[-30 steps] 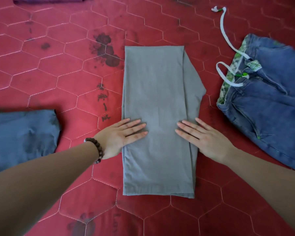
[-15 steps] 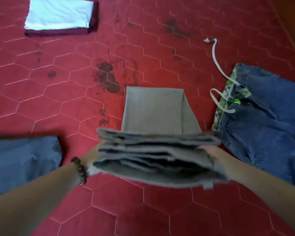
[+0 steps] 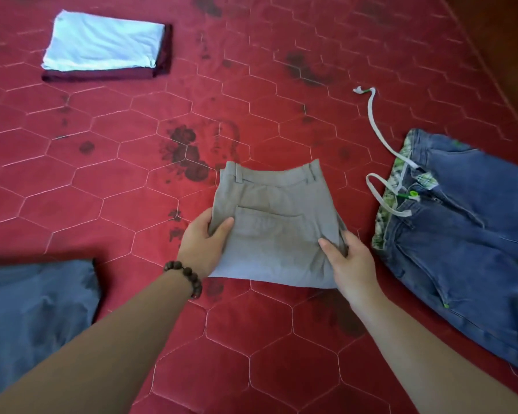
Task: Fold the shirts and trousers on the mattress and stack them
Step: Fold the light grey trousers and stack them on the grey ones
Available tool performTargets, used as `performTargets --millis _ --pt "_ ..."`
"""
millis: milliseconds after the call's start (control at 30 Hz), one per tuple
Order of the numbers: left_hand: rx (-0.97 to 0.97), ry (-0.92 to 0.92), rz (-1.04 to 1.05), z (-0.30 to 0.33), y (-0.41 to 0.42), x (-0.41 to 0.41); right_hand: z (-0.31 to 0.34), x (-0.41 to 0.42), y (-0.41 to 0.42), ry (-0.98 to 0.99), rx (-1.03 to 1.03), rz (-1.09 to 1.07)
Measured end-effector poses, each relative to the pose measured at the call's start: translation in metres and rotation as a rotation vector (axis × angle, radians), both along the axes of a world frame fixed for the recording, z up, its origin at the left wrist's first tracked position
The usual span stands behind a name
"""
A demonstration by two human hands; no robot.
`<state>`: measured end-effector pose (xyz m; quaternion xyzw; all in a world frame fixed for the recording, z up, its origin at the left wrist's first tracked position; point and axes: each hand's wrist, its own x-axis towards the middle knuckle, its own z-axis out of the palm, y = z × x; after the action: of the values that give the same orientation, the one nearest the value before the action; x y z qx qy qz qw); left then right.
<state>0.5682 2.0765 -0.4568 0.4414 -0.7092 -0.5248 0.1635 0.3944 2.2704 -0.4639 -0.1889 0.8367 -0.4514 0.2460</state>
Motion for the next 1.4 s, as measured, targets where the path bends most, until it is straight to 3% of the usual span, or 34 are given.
performTargets --millis 67,200,267,433,600,700,800,833,900,967,1033,1233,1400 --pt "-0.025 -0.013 0.046 -0.006 -0.003 -0.006 -0.006 -0.002 -0.005 0.017 -0.021 -0.075" --pt "-0.008 -0.347 0.041 -0.033 0.001 -0.006 -0.026 -0.002 -0.008 0.004 0.310 -0.012" --pt "-0.062 -0.338 0.026 -0.037 0.002 -0.005 -0.026 -0.003 -0.010 0.050 0.363 0.005" --pt "-0.162 -0.168 0.155 -0.033 0.015 0.007 -0.019 0.013 -0.007 0.201 0.260 -0.054" --pt "-0.058 -0.323 0.184 -0.040 0.032 0.018 -0.021 0.033 0.000 0.119 0.448 -0.034" --pt "-0.078 -0.407 0.204 -0.024 0.034 0.011 -0.010 0.039 -0.001 0.265 0.473 -0.079" --pt "-0.512 -0.534 0.152 -0.013 0.033 0.007 -0.003 0.041 -0.001 0.658 0.426 -0.011" --pt "-0.675 -0.509 0.087 -0.011 0.036 0.002 -0.002 0.041 -0.005 0.776 0.384 0.047" --pt "-0.818 -0.468 -0.142 -0.012 0.044 -0.011 -0.005 0.042 -0.021 0.896 0.327 0.239" --pt "-0.827 -0.538 -0.409 -0.024 0.055 -0.021 -0.015 0.045 -0.037 0.905 0.378 0.465" --pt "-0.833 -0.636 -0.538 -0.042 0.056 -0.025 -0.029 0.045 -0.044 0.867 0.477 0.585" --pt "-0.817 -0.667 -0.517 -0.066 0.044 -0.030 -0.061 0.036 -0.044 0.824 0.558 0.473" --pt "-0.728 -0.685 -0.383 -0.067 0.042 -0.035 -0.061 0.034 -0.046 0.778 0.544 0.415"
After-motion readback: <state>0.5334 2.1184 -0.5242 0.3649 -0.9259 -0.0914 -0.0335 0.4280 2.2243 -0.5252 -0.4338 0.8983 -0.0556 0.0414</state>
